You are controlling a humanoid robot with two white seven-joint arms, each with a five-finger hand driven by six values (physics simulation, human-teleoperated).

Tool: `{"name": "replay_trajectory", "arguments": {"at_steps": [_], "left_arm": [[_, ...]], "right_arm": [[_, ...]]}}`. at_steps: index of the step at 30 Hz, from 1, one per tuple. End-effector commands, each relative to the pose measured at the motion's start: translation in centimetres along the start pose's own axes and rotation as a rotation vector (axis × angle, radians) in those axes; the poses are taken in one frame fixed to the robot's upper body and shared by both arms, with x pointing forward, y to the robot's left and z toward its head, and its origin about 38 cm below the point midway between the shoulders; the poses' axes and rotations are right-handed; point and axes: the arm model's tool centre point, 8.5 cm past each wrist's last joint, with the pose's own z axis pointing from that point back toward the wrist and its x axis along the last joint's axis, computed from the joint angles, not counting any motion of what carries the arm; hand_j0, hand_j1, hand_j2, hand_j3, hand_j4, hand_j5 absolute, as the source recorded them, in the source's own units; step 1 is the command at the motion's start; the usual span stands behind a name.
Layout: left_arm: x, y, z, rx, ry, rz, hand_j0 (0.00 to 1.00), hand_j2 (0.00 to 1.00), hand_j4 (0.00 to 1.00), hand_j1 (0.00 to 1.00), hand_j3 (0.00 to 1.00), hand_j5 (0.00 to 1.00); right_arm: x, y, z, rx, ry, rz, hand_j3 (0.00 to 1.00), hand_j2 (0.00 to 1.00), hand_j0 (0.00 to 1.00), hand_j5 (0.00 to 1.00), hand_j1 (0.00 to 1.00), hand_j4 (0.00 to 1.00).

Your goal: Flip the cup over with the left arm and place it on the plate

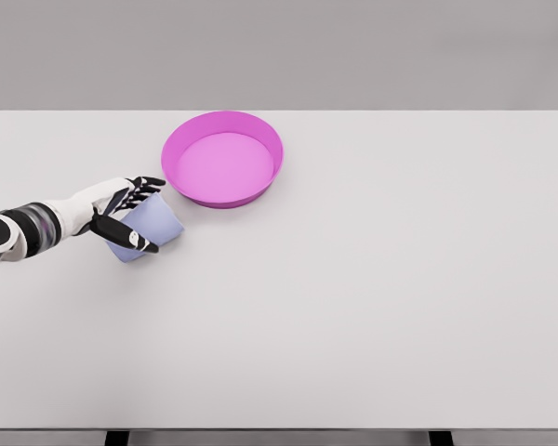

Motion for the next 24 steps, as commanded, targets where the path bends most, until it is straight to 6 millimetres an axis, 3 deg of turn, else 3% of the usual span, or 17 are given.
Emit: {"name": "replay_trajectory", "arguments": {"at_steps": [1, 11, 14, 24], "left_arm": [[0.0, 0.0, 0.0, 0.001, 0.0, 0.0, 0.9, 0.9, 0.9, 0.9, 0.9, 0.9], [-0.5, -0.4, -0.1, -0.007, 0.009, 0.004, 0.68, 0.68, 0.68, 0.68, 0.68, 0.68], [-0.7, -0.6, -0.1, -0.011, 0.012, 0.007, 0.66, 0.66, 0.66, 0.66, 0.66, 0.66], [2.6, 2.9, 2.3, 0.074, -0.292, 0.029, 0.43, 0.43, 0.43, 0.43, 0.43, 0.43]], "right_arm": [[0.0, 0.0, 0.0, 0.0, 0.0, 0.002, 1.0, 1.0, 1.0, 1.0, 1.0, 1.0], [0.0, 0.0, 0.0, 0.0, 0.0, 0.0, 1.0, 1.0, 1.0, 1.0, 1.0, 1.0], [0.0, 0.0, 0.0, 0.0, 0.0, 0.0, 1.0, 1.0, 1.0, 1.0, 1.0, 1.0], [0.0, 0.0, 0.0, 0.0, 0.0, 0.0, 1.0, 1.0, 1.0, 1.0, 1.0, 1.0]]}}
